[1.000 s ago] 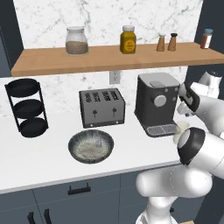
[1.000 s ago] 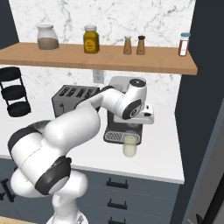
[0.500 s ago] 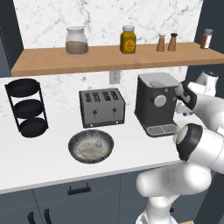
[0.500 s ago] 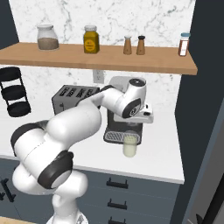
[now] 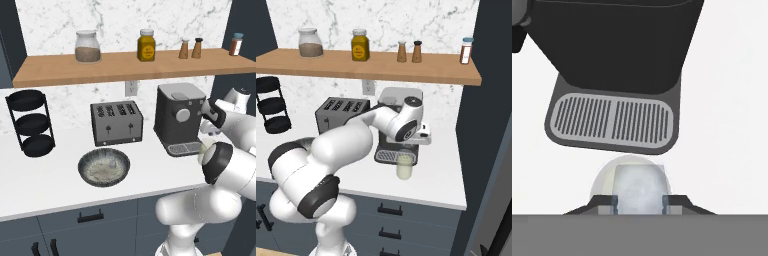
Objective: Grab a lemon wedge from the fridge and one ice cube from the ice bowl, and put them in the glass of lemonade.
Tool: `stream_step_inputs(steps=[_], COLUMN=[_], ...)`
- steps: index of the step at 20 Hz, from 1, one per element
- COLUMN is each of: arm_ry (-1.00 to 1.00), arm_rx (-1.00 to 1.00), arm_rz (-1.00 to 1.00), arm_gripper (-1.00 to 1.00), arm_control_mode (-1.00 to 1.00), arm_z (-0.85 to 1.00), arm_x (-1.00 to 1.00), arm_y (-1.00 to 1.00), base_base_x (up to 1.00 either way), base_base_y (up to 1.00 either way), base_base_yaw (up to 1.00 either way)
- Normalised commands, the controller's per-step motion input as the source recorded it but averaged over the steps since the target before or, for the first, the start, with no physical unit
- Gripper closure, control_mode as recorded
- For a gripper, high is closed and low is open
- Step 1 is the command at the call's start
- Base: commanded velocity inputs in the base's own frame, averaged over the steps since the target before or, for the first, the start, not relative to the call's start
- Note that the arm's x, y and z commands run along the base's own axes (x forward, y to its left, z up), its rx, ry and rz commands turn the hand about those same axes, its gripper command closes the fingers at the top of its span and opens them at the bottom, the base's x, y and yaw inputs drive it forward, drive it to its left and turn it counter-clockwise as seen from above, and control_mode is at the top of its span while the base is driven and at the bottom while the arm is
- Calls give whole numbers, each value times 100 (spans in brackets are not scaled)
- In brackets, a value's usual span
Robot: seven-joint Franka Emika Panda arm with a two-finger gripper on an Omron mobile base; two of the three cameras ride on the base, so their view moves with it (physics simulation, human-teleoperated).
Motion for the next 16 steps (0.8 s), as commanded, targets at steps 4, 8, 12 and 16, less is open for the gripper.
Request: stream_step_inputs(steps=[4, 8, 12, 16], arm_ry=[-4, 0, 0, 0], arm_rx=[0, 0, 0, 0], arm_rz=[0, 0, 0, 0], arm_gripper=[100, 100, 100, -100], arm_control_mode=[-100, -100, -100, -100], arm_z=[0, 0, 0, 0], arm_x=[-13, -2, 0, 0], arm_y=[6, 2, 0, 0], base_base_x=[0, 0, 0, 0], base_base_y=[0, 0, 0, 0], base_base_yaw=[0, 0, 0, 0])
